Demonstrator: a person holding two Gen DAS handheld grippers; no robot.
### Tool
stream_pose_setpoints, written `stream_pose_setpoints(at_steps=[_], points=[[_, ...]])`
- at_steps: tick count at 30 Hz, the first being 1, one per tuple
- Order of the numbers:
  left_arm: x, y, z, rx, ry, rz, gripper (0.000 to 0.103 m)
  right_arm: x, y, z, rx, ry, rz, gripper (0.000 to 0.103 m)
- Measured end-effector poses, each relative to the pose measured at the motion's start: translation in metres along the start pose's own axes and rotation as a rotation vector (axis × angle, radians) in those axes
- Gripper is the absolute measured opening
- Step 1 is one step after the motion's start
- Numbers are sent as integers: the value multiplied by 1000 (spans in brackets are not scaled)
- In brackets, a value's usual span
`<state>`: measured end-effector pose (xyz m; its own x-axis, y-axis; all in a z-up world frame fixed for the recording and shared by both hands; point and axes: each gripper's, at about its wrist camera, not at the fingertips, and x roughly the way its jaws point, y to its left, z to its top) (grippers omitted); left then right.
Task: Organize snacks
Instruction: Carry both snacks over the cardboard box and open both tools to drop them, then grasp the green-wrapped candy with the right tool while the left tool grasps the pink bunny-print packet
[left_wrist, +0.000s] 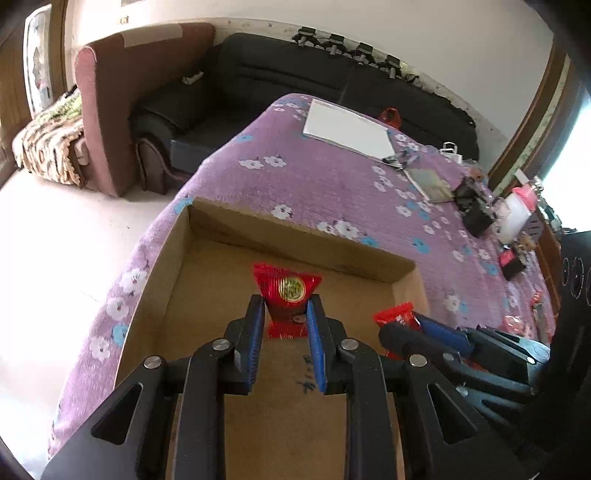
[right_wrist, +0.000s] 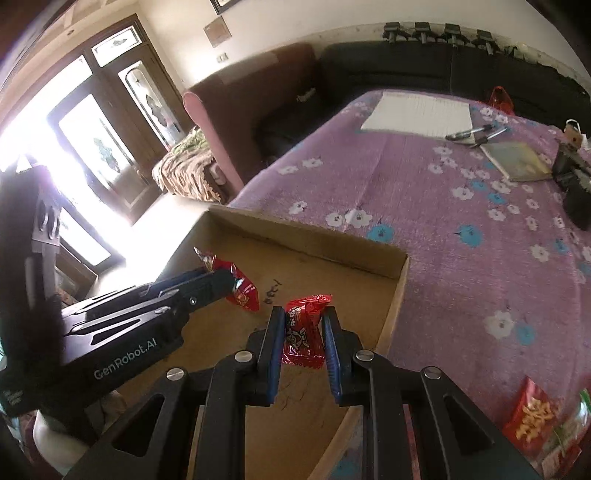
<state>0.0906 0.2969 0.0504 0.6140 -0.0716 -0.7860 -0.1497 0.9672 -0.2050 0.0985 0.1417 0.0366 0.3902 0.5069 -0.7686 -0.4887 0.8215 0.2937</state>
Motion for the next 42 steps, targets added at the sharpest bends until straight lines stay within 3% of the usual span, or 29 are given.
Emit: stream_pose_setpoints(at_steps=[3, 7, 11, 17, 22, 25, 27, 37, 42], points=[[5, 0, 0, -3, 8, 28, 23, 7, -3, 0, 5, 5, 1, 21], [0, 5, 0, -25, -24, 65, 54, 9, -2, 1, -5, -14, -8, 24], [-15, 6, -2, -22, -75, 98, 54, 2, -2, 1, 2, -41, -8, 34], [-45, -3, -12, 7, -155, 128, 54, -31, -3, -5, 4, -100, -22, 34], [-69, -19, -23, 42, -213, 162, 54, -58, -3, -29, -1, -119, -33, 34], [-81, -30, -31, 68, -237, 178, 65, -74, -4, -48, 6, -125, -16, 34], [-89, -39, -37, 90, -255, 180, 66, -86, -5, -60, 9, -134, -12, 34], [-104, -73, -58, 138, -242, 144, 66, -144, -48, -111, 52, -204, -81, 35], [-95, -81, -61, 82, -164, 32, 66, -170, -103, -136, 158, -231, -137, 38]])
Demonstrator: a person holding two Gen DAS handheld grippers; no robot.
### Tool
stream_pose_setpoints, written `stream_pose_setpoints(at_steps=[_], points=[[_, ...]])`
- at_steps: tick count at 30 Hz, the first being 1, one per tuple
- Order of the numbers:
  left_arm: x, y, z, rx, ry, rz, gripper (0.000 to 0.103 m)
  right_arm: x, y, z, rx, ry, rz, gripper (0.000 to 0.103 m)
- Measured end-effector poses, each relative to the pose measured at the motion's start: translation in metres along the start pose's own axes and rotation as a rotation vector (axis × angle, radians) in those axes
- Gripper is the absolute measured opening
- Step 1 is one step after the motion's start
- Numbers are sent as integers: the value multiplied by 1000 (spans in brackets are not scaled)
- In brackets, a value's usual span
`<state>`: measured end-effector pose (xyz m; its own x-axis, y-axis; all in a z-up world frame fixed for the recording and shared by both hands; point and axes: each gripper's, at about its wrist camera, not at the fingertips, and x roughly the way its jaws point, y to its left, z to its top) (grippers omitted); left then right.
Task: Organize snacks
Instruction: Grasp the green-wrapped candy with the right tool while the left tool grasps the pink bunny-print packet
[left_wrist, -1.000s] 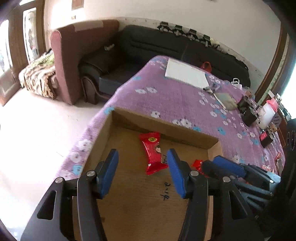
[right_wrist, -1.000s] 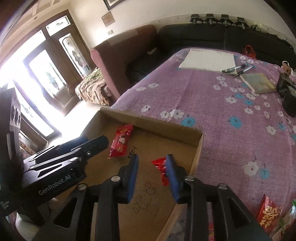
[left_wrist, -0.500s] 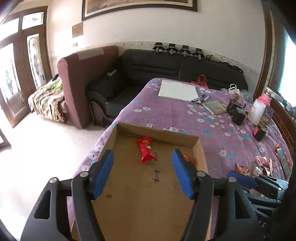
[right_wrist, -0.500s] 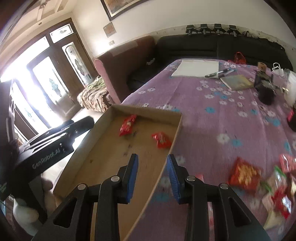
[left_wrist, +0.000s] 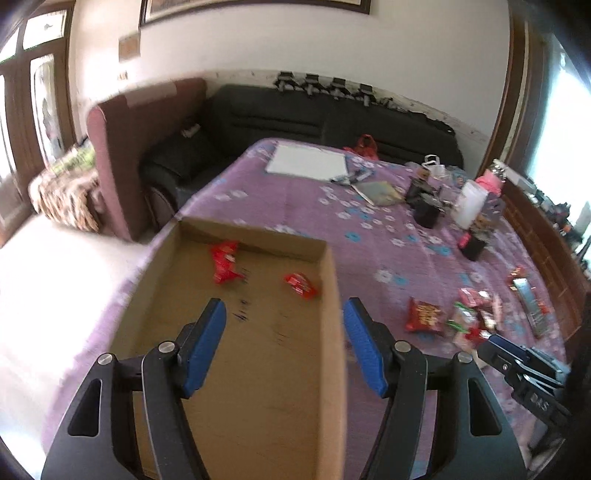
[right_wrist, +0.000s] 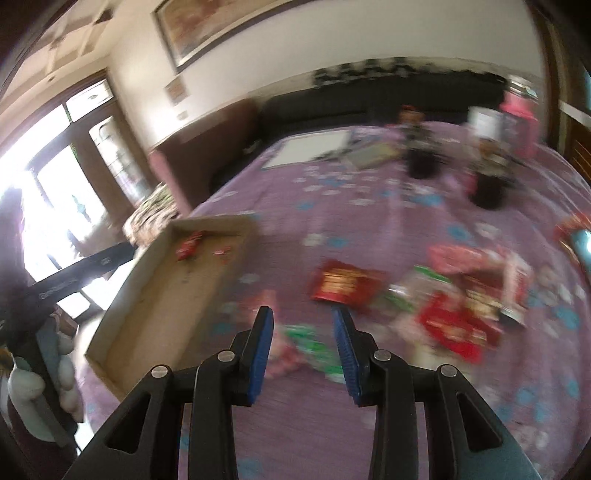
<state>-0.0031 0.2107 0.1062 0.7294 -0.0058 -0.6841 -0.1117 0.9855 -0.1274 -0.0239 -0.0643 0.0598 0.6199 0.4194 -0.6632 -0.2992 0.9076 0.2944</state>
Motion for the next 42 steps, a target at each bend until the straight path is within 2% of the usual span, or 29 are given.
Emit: stream_pose_setpoints(at_steps=[3, 6, 8, 13, 16, 19, 20, 22, 24, 28, 35, 37, 39, 41, 42], points=[[11, -16, -6, 7, 44, -38, 66, -5, -35, -7, 66, 6, -24, 38], [23, -38, -11, 30, 92, -87, 66, -2, -50, -14, 98, 29, 3, 38], [25, -47, -14, 36, 105, -102, 66, 4, -47, -18, 84, 48, 30, 38], [37, -58, -17, 9, 169, -163, 66, 31, -11, -20, -59, 112, 63, 38], [42, -60, -19, -11, 210, -211, 66, 52, 1, -20, -81, 145, 78, 37], [45, -66, -21, -6, 227, -230, 65, 66, 5, -23, -82, 156, 63, 29], [46, -68, -22, -1, 230, -233, 65, 69, 4, -23, -75, 160, 65, 20], [48, -73, -23, 8, 238, -236, 65, 66, -1, -25, -47, 160, 78, 19], [52, -79, -25, 16, 250, -239, 65, 60, -8, -26, -32, 153, 51, 19], [63, -91, -28, 53, 273, -194, 65, 44, -28, -27, 28, 136, 13, 19], [88, -117, -40, 167, 301, -59, 65, 37, -50, -31, 93, 138, 22, 20], [94, -122, -43, 195, 306, -40, 62, 37, -49, -31, 92, 137, 24, 20], [103, -128, -48, 241, 318, 7, 57, 36, -48, -31, 84, 132, 22, 20], [104, -133, -50, 286, 288, 46, 38, 36, -47, -31, 79, 128, 17, 20], [102, -134, -50, 296, 277, 49, 23, 35, -47, -31, 78, 125, 13, 20]])
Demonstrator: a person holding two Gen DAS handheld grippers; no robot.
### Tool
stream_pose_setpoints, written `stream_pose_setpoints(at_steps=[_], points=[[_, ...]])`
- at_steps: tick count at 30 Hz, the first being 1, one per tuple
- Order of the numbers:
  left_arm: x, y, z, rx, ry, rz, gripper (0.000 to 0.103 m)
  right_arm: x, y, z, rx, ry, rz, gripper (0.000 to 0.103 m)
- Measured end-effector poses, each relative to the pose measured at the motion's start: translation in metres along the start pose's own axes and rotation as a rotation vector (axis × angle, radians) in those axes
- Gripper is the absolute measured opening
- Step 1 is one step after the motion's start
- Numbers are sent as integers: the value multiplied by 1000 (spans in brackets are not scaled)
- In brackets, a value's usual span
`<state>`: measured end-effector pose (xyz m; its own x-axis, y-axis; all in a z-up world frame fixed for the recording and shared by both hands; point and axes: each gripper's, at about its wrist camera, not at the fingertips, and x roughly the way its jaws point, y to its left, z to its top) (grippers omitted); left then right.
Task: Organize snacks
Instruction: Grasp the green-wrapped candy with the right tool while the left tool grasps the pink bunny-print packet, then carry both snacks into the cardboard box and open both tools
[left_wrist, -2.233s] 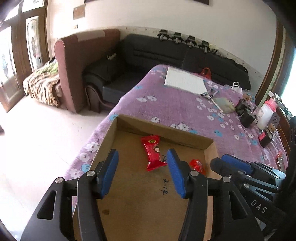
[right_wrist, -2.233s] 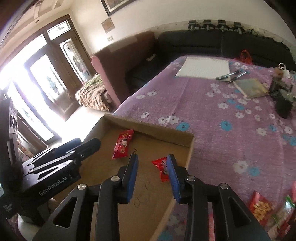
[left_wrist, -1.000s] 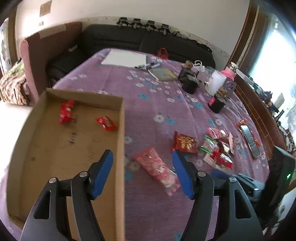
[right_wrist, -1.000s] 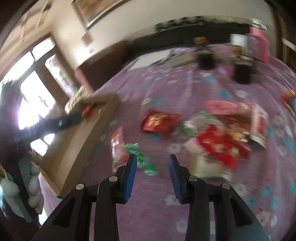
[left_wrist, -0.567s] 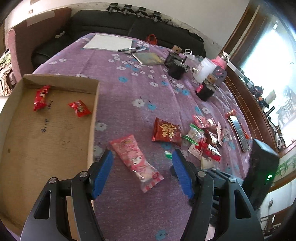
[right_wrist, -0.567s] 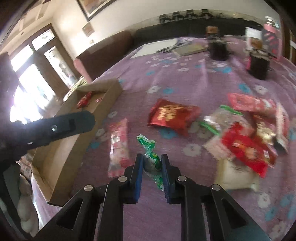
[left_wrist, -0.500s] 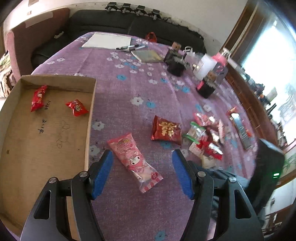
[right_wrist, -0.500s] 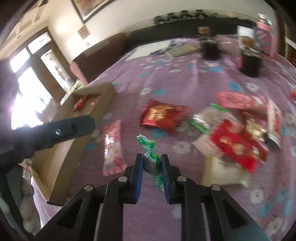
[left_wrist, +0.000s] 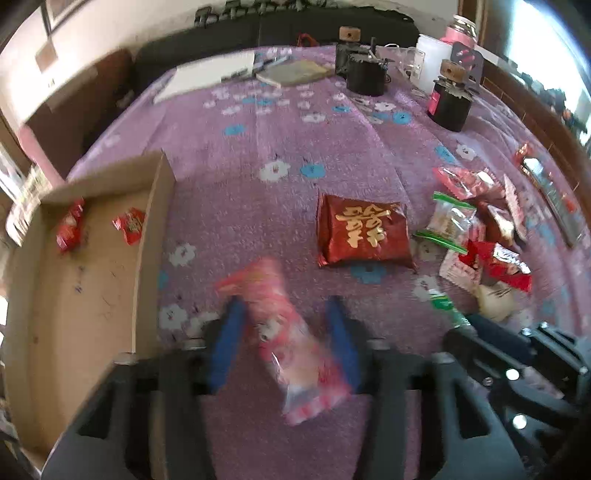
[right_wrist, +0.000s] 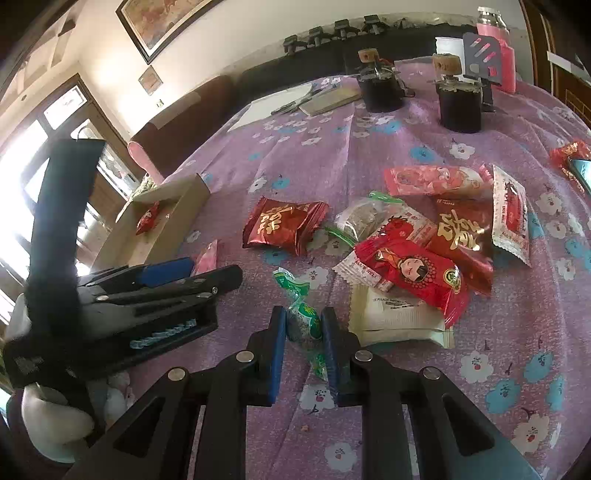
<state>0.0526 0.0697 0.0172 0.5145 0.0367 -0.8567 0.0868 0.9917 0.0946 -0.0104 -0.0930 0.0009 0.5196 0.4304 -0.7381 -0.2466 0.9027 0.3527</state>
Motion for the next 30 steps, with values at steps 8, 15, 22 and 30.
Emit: stream_pose_setpoints(at_steps=[8, 15, 22, 30], points=[[-33, 17, -3, -58, -64, -149, 21, -10, 2, -2, 1, -54, -4, 20], [-85, 58, -11, -132, -156, -247, 21, -17, 3, -1, -3, -96, 21, 20], [-96, 137, -15, -226, -185, -167, 21, -26, 29, 3, -52, -110, 53, 19], [-53, 215, -12, -343, -118, -106, 21, -1, 109, 43, -145, -48, 143, 19]])
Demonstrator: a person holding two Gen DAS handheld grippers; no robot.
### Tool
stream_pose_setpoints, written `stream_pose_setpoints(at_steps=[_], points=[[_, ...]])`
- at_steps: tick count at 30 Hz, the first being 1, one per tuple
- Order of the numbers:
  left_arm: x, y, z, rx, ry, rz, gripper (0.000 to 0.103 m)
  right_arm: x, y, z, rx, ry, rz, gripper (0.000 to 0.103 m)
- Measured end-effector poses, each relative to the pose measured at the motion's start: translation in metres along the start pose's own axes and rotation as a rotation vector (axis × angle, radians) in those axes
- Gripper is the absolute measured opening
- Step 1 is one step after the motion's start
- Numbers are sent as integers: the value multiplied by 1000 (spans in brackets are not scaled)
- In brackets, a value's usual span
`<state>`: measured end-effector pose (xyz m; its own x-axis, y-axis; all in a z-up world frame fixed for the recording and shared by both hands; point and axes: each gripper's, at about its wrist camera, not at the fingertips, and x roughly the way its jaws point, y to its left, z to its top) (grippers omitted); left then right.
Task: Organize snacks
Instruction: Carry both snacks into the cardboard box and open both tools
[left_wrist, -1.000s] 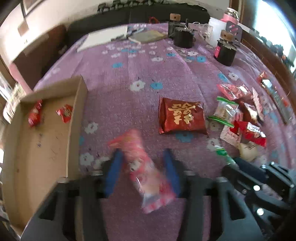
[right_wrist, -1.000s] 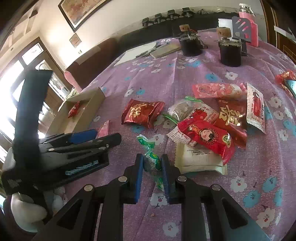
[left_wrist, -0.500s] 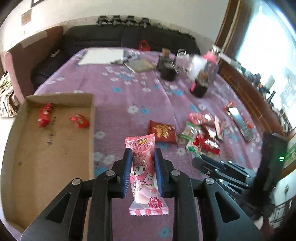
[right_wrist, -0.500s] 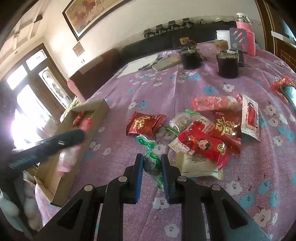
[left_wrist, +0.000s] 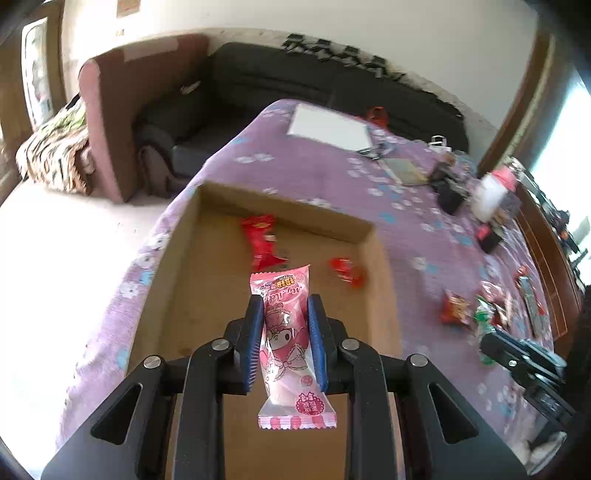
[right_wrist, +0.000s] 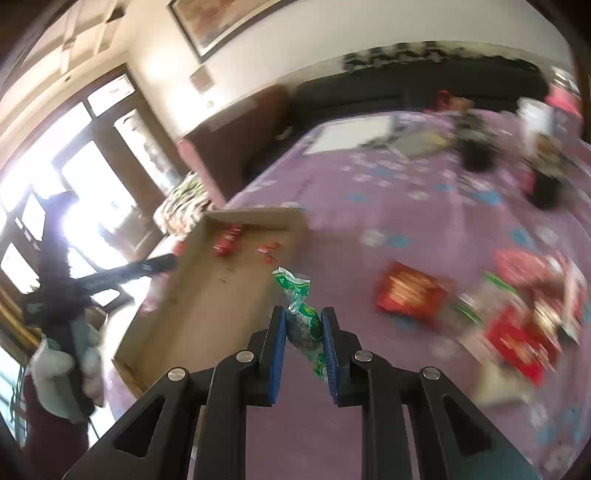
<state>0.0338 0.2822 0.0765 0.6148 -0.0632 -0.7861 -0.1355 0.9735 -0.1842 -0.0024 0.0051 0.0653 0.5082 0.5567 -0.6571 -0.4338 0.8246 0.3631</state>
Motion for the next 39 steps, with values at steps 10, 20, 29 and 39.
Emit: stream_pose_setpoints(at_steps=[10, 20, 29, 39], points=[[53, 34, 12, -95, 89, 6, 21, 109, 71, 30, -89, 150, 38, 19], [56, 47, 14, -142, 84, 11, 34, 143, 75, 35, -79, 179, 22, 24], [17, 45, 6, -168, 18, 2, 37, 77, 45, 43, -29, 69, 56, 36], [-36, 0, -25, -117, -52, -121, 63, 41, -64, 34, 58, 74, -186, 39]])
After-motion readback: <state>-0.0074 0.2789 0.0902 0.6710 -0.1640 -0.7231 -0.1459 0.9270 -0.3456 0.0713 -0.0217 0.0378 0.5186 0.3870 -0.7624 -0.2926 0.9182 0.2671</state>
